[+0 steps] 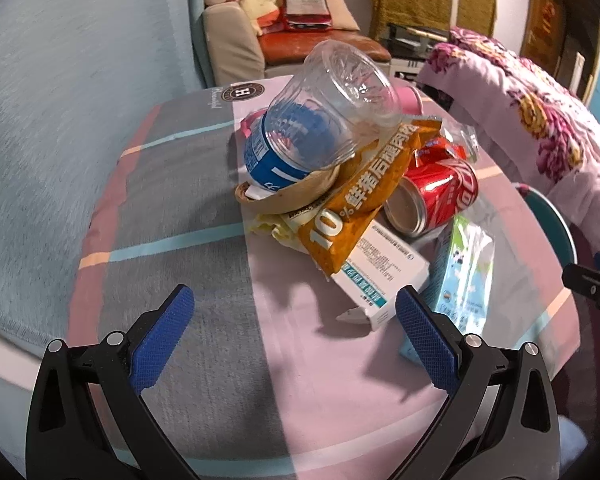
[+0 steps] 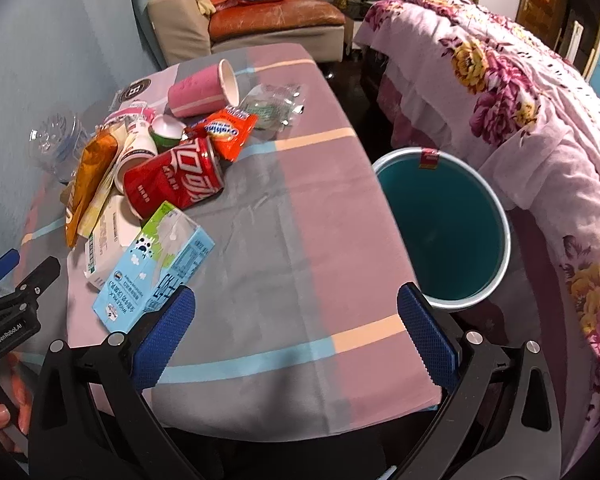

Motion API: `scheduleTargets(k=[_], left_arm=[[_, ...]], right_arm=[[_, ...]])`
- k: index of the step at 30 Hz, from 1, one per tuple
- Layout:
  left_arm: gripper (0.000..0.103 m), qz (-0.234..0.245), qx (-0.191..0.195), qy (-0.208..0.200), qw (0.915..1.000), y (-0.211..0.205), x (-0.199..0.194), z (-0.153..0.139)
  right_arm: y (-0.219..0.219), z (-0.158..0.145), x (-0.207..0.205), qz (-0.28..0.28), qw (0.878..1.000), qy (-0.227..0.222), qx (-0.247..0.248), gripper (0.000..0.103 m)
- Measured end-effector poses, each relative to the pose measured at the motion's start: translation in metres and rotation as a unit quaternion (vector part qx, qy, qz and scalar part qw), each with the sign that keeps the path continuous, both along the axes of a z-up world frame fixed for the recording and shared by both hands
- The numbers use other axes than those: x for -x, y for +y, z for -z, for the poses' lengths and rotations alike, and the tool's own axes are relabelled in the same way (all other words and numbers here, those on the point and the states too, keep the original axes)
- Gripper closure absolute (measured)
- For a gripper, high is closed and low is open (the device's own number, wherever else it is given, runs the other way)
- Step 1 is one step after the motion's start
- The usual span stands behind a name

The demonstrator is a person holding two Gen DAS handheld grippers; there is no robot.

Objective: Collect trash
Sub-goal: 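Grasp the clear plastic bottle with the left gripper while the right gripper grasps the milk carton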

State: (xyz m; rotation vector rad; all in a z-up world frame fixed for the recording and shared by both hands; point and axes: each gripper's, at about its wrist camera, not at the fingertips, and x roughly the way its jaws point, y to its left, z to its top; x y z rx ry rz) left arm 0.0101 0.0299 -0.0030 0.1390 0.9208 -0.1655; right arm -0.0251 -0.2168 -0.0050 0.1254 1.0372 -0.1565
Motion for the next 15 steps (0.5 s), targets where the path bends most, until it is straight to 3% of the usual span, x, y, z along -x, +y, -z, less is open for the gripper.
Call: scheduleTargets(k=[12, 14, 15], left_arm=[[0.002, 0.037, 0.002, 0.003, 0.9993, 0.038, -0.014, 0.008], [0.002, 0.034, -0.001, 0.001, 0.9994, 0.044, -0.016, 0.006], [0.002, 0.034, -0.002, 0.0, 0.9994, 0.047, -0.017, 0.005]], right_arm=[[0.049, 0.018, -0.039, -0.049, 0.994, 0.056, -0.074, 0.006], [0.06, 0.024, -0.05, -0.057, 0.992, 0.068, -0.092, 0.01], [0.062, 0.026, -0.053, -0.06, 0.991, 0.073, -0.099, 0.018]])
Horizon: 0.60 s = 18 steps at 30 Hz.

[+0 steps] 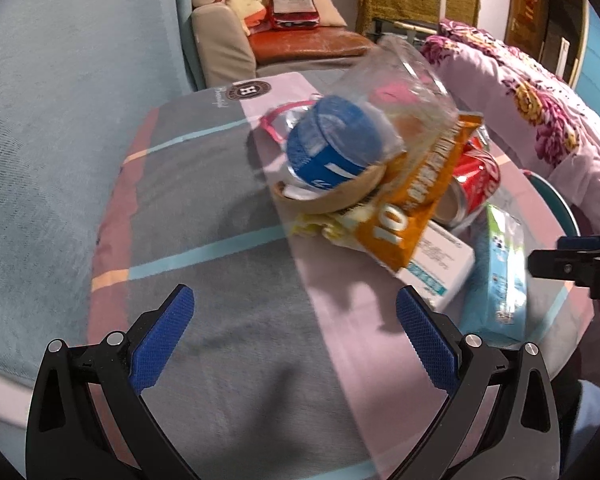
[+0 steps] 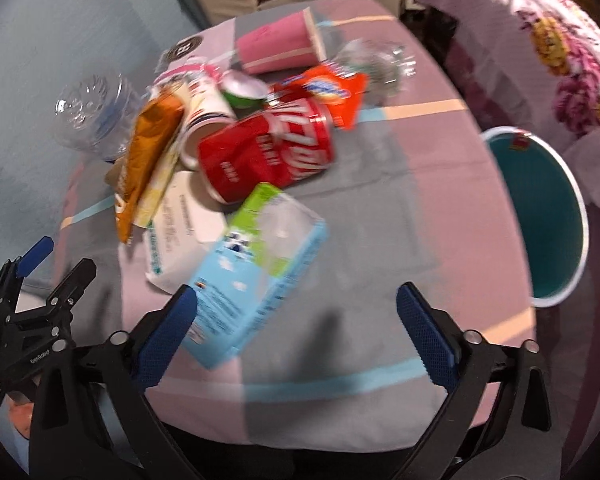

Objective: Collect trash
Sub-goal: 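Grasp the clear plastic bottle with the left gripper while the right gripper grasps the milk carton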

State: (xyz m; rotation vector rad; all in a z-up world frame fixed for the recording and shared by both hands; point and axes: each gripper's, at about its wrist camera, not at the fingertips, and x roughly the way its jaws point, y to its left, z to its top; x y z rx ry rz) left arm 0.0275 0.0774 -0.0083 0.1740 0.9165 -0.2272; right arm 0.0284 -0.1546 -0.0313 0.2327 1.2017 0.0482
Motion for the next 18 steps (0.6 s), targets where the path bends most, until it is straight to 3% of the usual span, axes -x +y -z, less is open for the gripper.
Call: scheduleTargets(k=[1, 3, 8, 12, 18], left_arm=[[0.002, 0.0, 0.0, -0.001, 1.0, 0.002, -0.001, -0.001], [0.002, 0.001, 0.003, -0.007, 1.0, 0.006, -0.003, -0.004], [0.003, 0.009, 0.015, -0.021, 0.9996, 0.004, -0.008, -0.01], [0.003, 0.02, 0.002, -0.029, 0.9994, -0.004, -0.014, -0.013], [0.003, 0.021, 0.023, -0.011, 0.9994, 0.001, -0.022, -0.011]], right_arm=[[0.004, 0.003, -0.005, -0.003, 1.0, 0.007, -0.005, 0.028], [0.01, 0.011, -0.013, -0.005, 1.0, 0.024, -0.012, 0.038], [0.018, 0.017, -0.022, -0.005, 0.999, 0.031, -0.023, 0.034], [0.02, 0.015, -0.027, -0.002, 0.998, 0.035, -0.047, 0.032], [0.016, 0.025, -0.034, 0.007, 0.997, 0.059, -0.045, 0.027]])
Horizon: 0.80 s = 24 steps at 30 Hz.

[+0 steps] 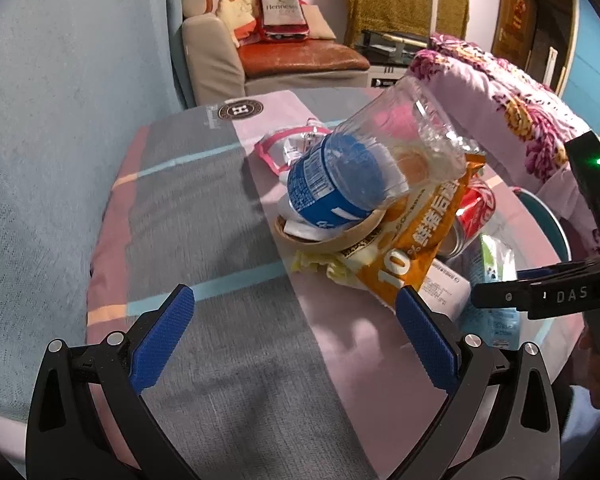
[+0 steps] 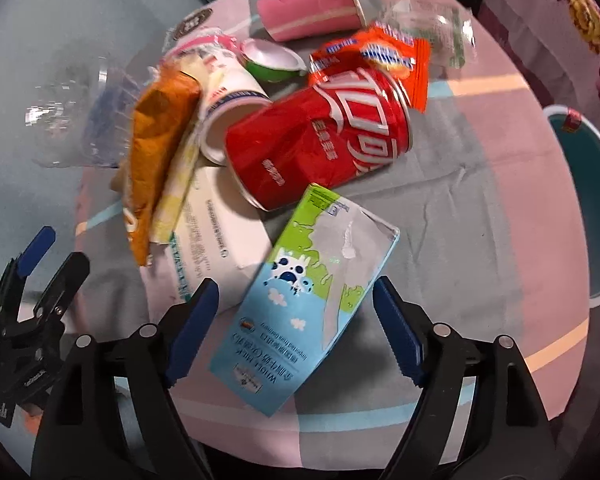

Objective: Collect trash
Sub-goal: 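Grasp the clear plastic bottle with the left gripper while the right gripper grasps the milk carton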

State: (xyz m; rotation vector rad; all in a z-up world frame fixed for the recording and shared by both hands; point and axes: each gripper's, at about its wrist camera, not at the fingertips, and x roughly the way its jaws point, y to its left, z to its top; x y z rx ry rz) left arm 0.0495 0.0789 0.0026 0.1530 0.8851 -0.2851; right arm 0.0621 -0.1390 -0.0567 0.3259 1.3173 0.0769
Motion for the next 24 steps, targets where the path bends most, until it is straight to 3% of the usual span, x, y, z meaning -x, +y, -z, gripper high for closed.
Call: scheduleTargets(k=[7, 12, 17, 24], left_arm=[[0.003, 0.014, -0.023, -0.005, 0.9996, -0.006, -0.007, -0.003], [0.003, 0.049, -0.051, -0.028, 0.9971, -0.023, -0.023, -0.013], [0.003, 0.1, -0.089, -0.058, 0.9892, -0.05, -0.038, -0.02], [0.003, 0.151, -0.14, -0.069, 0.9762, -0.083, -0.053, -0.007]], right_arm=[[-0.006, -0.003, 0.013, -0.029, 0.999, 0.004, 0.022, 0.047], [-0.034, -0.013, 0.022, -0.022, 0.998, -0.008, 0.058, 0.047], [-0.062, -0.018, 0.02, -0.002, 0.999, -0.009, 0.043, 0.047], [-0.079, -0.02, 0.007, 0.005, 0.999, -0.025, 0.03, 0.046]])
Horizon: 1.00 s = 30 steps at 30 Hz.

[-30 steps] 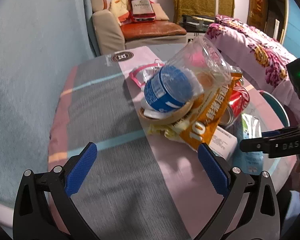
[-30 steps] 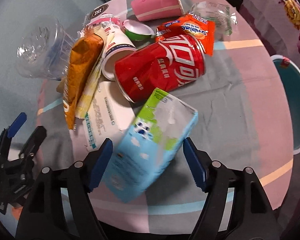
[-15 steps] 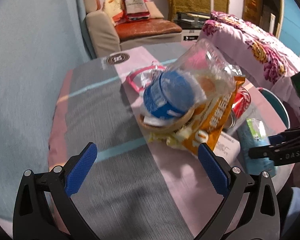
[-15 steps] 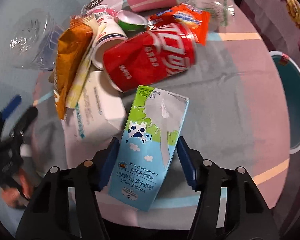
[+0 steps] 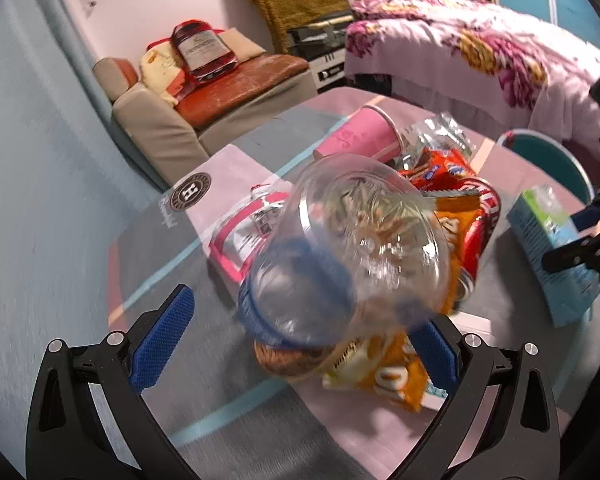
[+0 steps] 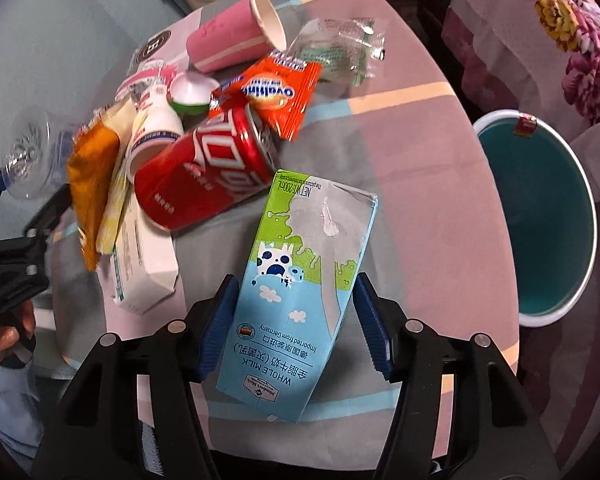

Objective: Collect trash
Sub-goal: 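Grasp the clear plastic bottle with the left gripper while the right gripper grasps the milk carton, then carry bottle and carton to the teal wastebasket and open both grippers over it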

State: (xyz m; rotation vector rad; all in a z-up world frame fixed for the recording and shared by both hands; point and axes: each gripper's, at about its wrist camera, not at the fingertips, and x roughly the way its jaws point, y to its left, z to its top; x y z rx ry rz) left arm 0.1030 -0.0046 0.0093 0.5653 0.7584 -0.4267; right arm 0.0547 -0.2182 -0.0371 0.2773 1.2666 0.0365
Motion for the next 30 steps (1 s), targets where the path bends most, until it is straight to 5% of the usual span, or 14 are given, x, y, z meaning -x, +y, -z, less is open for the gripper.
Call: scheduleTargets(k=[4, 8, 15, 22, 30], left_arm=[[0.003, 0.016, 0.017, 0.021, 0.9995, -0.008, -0.006, 0.005], [0.015, 0.01, 0.069, 0.032, 0.997, -0.005, -0.001, -0.002], [0.026, -0.029, 0.079, 0.03, 0.996, -0.005, 0.01, -0.009], [0.026, -0.054, 0.133, 0.046, 0.9886, 0.016, 0.018, -0.026], [0.026, -0.074, 0.151, 0.024, 0.9855, 0.031, 0.033, -0.051]], right_arm=[[-0.003, 0.002, -0.003, 0.002, 1.0, -0.007, -0.004, 0.046], [-0.002, 0.004, -0.002, -0.004, 1.0, -0.012, 0.001, 0.046], [-0.009, 0.011, 0.002, -0.003, 1.0, -0.021, -0.008, 0.046], [-0.015, 0.003, 0.003, -0.007, 0.999, -0.043, -0.018, 0.046], [-0.02, -0.008, 0.004, -0.012, 0.997, -0.07, -0.039, 0.047]])
